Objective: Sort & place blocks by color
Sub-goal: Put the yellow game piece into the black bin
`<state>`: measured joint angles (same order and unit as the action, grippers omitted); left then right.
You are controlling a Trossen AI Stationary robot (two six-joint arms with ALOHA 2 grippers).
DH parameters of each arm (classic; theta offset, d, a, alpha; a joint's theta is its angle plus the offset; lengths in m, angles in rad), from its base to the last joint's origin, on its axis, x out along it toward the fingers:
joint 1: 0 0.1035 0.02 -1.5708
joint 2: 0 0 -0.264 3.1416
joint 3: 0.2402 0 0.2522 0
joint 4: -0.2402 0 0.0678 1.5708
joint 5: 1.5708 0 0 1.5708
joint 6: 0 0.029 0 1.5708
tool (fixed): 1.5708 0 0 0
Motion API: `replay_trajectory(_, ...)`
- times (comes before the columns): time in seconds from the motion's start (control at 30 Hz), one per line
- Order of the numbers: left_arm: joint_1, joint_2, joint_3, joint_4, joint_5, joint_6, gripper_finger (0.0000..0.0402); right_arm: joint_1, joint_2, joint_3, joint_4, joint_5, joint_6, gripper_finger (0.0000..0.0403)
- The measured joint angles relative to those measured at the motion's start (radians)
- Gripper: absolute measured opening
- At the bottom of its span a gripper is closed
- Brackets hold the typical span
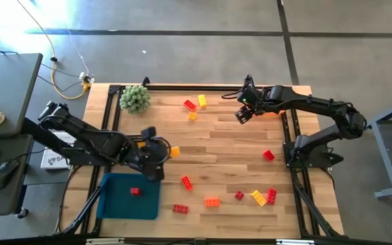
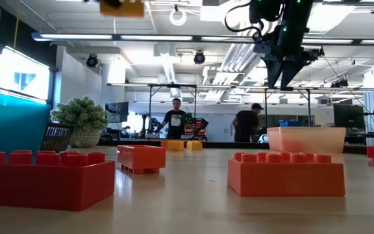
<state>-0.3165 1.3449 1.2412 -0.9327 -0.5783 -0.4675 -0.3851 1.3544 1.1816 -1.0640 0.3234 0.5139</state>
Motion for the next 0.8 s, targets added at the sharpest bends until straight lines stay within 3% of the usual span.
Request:
replay_trajectory(0.3,0.141,-0.159,-0.244,-0.016,0.01,-0.277,0.0116,0.0,0.0,0.0,0.1,0.015,-0.122,0.0236)
replay_trajectory(0.6,0.254,-0.239,-0.357,-0.094,0.201,-0.396,0.0118,0.0,0.0,0.0,0.102,0.015,-0.218,0.0236)
replay_trajectory(0.8,0.27,-0.253,-0.396,-0.273,0.264,-0.459,0.0118,0.0,0.0,0.0,0.035,-0.011,-0.177,0.0236)
